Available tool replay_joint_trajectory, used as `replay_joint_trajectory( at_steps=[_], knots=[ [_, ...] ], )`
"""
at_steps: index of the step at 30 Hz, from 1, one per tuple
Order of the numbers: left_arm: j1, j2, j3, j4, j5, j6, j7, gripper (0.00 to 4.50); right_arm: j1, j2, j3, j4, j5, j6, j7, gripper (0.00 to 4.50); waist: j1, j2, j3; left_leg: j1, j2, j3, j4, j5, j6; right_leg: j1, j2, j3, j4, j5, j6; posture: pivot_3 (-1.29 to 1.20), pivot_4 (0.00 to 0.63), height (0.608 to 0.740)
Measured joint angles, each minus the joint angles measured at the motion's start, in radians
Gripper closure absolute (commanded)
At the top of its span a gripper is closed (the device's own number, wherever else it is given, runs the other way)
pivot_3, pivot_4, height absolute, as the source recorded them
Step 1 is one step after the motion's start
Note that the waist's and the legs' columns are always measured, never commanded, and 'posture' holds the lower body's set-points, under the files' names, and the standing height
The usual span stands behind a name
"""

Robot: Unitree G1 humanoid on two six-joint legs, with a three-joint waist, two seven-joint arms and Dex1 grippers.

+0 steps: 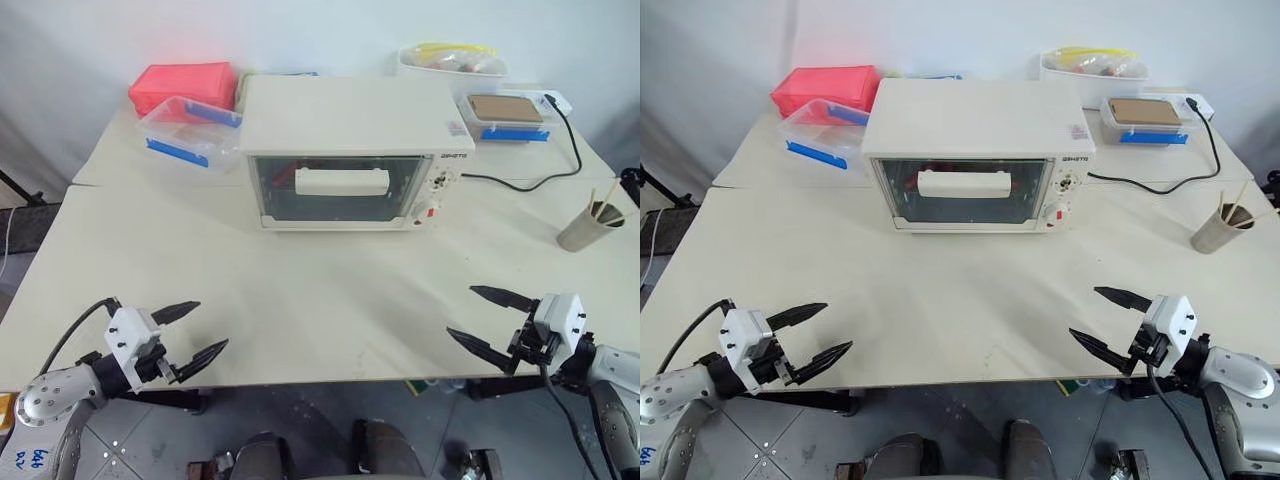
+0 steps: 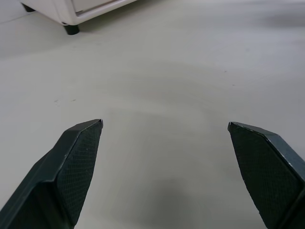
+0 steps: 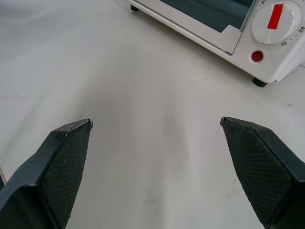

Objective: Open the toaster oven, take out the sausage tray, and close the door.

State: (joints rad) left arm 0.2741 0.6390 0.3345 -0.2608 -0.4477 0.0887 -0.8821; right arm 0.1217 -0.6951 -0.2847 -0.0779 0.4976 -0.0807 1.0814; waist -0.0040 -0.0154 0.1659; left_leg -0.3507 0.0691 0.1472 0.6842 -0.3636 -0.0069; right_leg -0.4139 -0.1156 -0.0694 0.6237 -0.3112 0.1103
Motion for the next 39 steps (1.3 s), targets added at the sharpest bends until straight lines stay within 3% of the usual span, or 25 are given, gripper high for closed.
replay_joint_trajectory(
  at_steps=[3, 6, 11, 16, 20, 33, 39],
  knots=[
    [-0.001, 0.0, 0.0, -0.001, -0.015, 0.013, -0.008, 0.03, -0.02, 0.002, 0.004, 0.001, 0.005, 0.009, 0.005, 0.0, 0.0, 0.0, 0.0, 0.0, 0.0, 0.0, 0.0, 0.0, 0.0, 0.0, 0.0, 0.0, 0.0, 0.0, 0.0, 0.0, 0.15, 0.74],
    [-0.066, 0.006, 0.016, -0.002, -0.134, 0.116, -0.021, 0.03, -0.087, 0.009, 0.046, -0.039, 0.066, 0.11, -0.001, 0.0, 0.0, 0.0, 0.0, 0.0, 0.0, -0.001, 0.0, 0.001, -0.001, 0.0, 0.0, 0.001, 0.002, 0.0, 0.0, 0.0, 0.15, 0.74],
    [-0.286, 0.088, 0.065, 0.009, -0.266, 0.211, -0.071, 0.03, -0.317, 0.042, 0.141, -0.155, 0.198, 0.353, -0.072, 0.0, 0.002, 0.002, 0.0, -0.001, 0.001, -0.002, 0.0, 0.001, -0.002, -0.002, 0.0, 0.0, 0.004, 0.0, -0.001, 0.0, 0.15, 0.74],
    [-0.37, 0.084, 0.069, 0.04, -0.355, 0.319, -0.065, 0.03, -0.505, 0.124, 0.161, -0.081, 0.226, 0.471, -0.181, 0.0, -0.001, 0.002, 0.0, -0.004, 0.0, 0.001, 0.0, 0.0, 0.0, -0.004, 0.0, -0.002, 0.004, 0.001, -0.001, 0.0, 0.15, 0.74],
    [-0.364, 0.082, 0.051, 0.016, -0.39, 0.369, -0.081, 0.03, -0.595, 0.151, 0.182, -0.008, 0.193, 0.476, -0.189, 0.0, -0.002, 0.002, 0.0, -0.005, 0.0, 0.005, 0.0, 0.0, 0.0, -0.005, 0.0, -0.004, 0.004, 0.001, -0.001, 0.0, 0.15, 0.74],
    [-0.353, 0.055, -0.005, -0.045, -0.385, 0.383, -0.096, 0.03, -0.691, 0.26, 0.255, 0.065, 0.114, 0.45, -0.131, 0.0, -0.003, 0.003, 0.0, -0.005, 0.0, 0.006, 0.001, 0.001, -0.002, -0.005, 0.0, -0.004, 0.004, 0.001, -0.001, 0.0, 0.15, 0.74],
    [-0.346, 0.052, -0.022, -0.045, -0.369, 0.379, -0.108, 0.03, -0.689, 0.252, 0.279, 0.068, 0.088, 0.484, -0.133, 0.0, -0.004, 0.003, 0.0, -0.005, 0.0, 0.006, 0.001, 0.001, -0.002, -0.005, 0.0, -0.004, 0.004, 0.001, -0.001, 0.0, 0.15, 0.74]
  ],
)
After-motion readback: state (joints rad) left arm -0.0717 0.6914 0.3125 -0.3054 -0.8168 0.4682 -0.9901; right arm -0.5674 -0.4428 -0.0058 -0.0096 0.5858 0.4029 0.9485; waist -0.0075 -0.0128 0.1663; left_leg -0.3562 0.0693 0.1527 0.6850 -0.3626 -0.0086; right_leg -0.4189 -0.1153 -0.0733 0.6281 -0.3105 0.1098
